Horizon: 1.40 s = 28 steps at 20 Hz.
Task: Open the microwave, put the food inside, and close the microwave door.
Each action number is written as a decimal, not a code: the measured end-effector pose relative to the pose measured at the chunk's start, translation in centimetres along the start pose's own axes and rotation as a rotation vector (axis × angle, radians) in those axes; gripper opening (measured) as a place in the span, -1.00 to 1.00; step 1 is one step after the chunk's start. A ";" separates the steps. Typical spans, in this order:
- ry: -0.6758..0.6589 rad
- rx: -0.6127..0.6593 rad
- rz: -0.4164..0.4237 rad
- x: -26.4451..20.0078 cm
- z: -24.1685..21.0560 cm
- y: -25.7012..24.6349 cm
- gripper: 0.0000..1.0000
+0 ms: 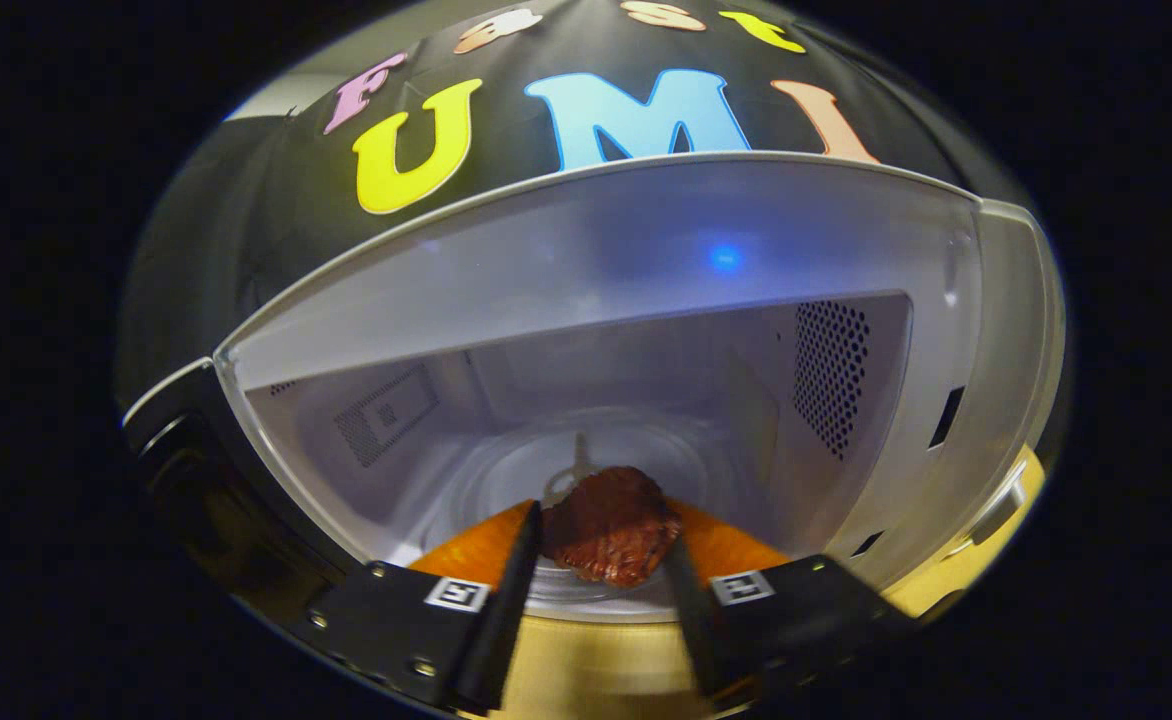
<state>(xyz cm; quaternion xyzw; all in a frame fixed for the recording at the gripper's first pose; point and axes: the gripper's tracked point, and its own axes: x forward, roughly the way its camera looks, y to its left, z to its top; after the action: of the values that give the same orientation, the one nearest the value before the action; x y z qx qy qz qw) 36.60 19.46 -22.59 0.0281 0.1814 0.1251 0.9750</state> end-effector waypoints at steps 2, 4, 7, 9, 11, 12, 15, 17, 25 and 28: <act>-0.048 -0.085 -0.063 -0.6 1.6 -1.1 0.99; -0.129 -0.166 -0.115 -1.6 3.8 -1.6 0.97; -0.162 -0.177 -0.056 -3.2 5.3 0.4 0.93; -0.149 -0.168 -0.026 -4.8 5.3 1.3 0.94; -0.144 -0.152 0.014 -6.8 5.4 2.4 0.94; -0.149 -0.149 0.028 -8.1 5.6 2.8 0.94; -0.164 -0.158 0.086 -12.6 6.0 4.8 0.94; -0.203 -0.186 0.122 -16.1 6.9 6.3 0.94; -0.256 -0.144 0.303 -27.7 7.4 14.5 0.93; -0.249 -0.123 0.371 -31.0 6.5 17.7 0.94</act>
<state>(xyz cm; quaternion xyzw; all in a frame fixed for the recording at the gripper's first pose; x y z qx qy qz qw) 6.79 28.61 -4.03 0.0165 0.0434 0.3085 0.9501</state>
